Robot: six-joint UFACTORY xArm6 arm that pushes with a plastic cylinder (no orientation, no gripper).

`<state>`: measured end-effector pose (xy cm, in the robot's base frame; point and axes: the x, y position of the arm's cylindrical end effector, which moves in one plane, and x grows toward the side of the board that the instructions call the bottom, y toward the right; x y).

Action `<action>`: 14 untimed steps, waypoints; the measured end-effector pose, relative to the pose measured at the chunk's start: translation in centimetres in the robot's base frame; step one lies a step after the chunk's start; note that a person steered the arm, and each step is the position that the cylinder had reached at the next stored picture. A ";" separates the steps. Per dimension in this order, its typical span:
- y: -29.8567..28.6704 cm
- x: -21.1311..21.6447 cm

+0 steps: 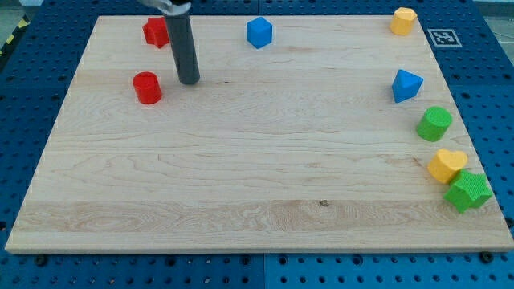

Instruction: Place blue triangle diagonally to the blue cube

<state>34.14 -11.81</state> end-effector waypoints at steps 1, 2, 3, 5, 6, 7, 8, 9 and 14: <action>-1.3 -0.1; -2.0 1.0; -2.0 1.8; -3.1 1.8; -4.5 1.8; -4.9 2.1; -6.2 1.7; -7.9 0.5; -8.8 3.8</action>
<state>37.90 -20.64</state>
